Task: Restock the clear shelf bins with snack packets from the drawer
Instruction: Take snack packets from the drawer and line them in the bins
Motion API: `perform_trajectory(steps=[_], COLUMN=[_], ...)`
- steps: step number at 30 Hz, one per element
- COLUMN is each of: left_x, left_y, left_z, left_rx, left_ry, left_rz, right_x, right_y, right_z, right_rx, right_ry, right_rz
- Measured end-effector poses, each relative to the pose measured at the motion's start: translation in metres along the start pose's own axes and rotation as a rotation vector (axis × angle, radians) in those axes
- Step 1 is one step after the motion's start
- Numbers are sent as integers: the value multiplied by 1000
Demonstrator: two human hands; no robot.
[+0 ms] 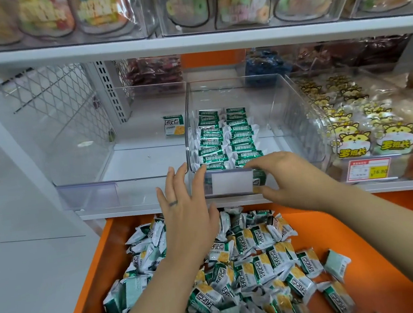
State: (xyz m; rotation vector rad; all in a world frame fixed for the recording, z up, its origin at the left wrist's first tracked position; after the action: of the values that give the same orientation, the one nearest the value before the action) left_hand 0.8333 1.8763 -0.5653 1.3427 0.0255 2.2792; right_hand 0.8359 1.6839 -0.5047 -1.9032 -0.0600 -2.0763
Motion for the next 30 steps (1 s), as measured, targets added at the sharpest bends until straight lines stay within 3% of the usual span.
perform_trajectory(steps=[4, 6, 9, 13, 17, 20, 25, 30], left_x=[13, 8, -16, -55, -91, -132, -202, -242], left_y=[14, 23, 33, 25, 12, 4, 0, -14], left_z=[-9, -18, -37, -55, -50, -45, -58, -67], left_rx=[-131, -233, -292, -108, 26, -1, -201, -199], left_ry=[273, 248, 26, -383, -483, -666, -1099, -1249], left_rz=[-119, -180, -168, -122, -113, -61, 82, 219], right_x=[0, -3, -17, -47, -79, -96, -114, -123], right_y=[3, 9, 26, 58, 79, 96, 113, 120], right_z=[-46, -70, -95, -107, -106, -107, -109, -108], right_rx=[-14, -88, -208, -350, -384, -398, -398, -412], right_ry=[230, 226, 102, -179, -426, -555, -667, -689], right_rz=[136, 165, 129, 155, 105, 70, 104, 168])
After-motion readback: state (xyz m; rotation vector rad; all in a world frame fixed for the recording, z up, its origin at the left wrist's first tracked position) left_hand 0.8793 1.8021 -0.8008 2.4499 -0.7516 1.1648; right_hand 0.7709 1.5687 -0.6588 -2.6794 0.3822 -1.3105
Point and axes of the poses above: each hand's wrist, its own z-axis towards the middle knuckle, its own x-axis out of the back of the hand, y = z × x, the point moved 3 cm from there along z, towards the middle knuckle, and after that the axes turned 5 degrees about -x, right-handed, at the moved point
